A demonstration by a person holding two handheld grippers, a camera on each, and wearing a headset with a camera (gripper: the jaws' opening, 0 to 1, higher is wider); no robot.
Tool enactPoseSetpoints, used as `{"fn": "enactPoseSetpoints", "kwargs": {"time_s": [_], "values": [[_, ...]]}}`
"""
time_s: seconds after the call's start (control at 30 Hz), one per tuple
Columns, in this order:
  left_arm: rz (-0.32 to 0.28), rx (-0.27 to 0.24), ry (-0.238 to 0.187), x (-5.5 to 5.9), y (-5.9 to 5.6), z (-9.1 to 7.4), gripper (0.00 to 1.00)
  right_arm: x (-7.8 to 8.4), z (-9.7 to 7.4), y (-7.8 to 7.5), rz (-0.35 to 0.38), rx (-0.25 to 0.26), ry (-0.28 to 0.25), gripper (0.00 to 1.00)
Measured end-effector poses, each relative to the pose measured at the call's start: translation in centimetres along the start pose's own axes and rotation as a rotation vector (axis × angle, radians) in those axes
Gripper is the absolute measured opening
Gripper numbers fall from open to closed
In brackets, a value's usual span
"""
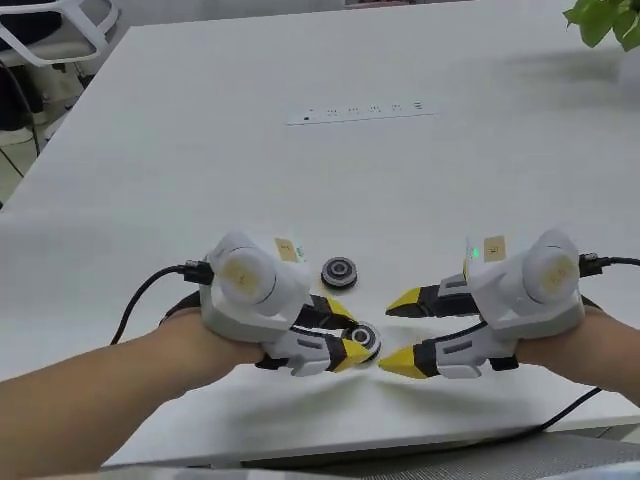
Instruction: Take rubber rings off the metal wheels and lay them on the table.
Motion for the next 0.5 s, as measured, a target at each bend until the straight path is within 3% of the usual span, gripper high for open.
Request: {"fn": "enactPoseSetpoints", "kwargs": {"time_s": [0.3,0.5], "values": [[0.010,-0.021,-0.005,0.11,0.00,0.08,0.16,0.35,0.09,0.18,0.007,-0.004,0.005,0.34],[0.031,-0.039,-0.009,0.17,-0.11,0.11,0.14,0.05,0.63,0.13,0.038,-0.008,-0.019,0.32]]}}
Point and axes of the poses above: the centre of the closed fingertips' face, and the gripper's own axes: z roughly forward along the fingers, y roughly to its left, x roughly out of its underside, the point moved 9 cm from there along -z, roughly backward along the fingers, and after that the axes turned 15 degrees about -y, right-handed, at the moved point
